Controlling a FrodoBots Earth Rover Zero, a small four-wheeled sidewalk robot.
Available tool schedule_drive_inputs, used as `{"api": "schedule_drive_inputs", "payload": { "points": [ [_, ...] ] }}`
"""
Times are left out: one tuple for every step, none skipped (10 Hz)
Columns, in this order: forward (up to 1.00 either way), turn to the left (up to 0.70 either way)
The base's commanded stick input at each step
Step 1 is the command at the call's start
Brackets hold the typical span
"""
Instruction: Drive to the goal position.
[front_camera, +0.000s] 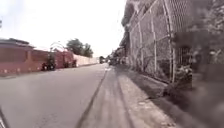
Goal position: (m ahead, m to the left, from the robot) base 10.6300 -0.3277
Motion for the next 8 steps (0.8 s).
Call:
{"api": "schedule_drive_inputs", "payload": {
  "points": [
    [0.7,0.01],
    [0.7,0.01],
    [0.7,0.03],
    [0.7,0.04],
    [0.7,0.01],
    [0.7,0.01],
    [0.7,0.03],
    [0.7,0.09]
  ]
}}
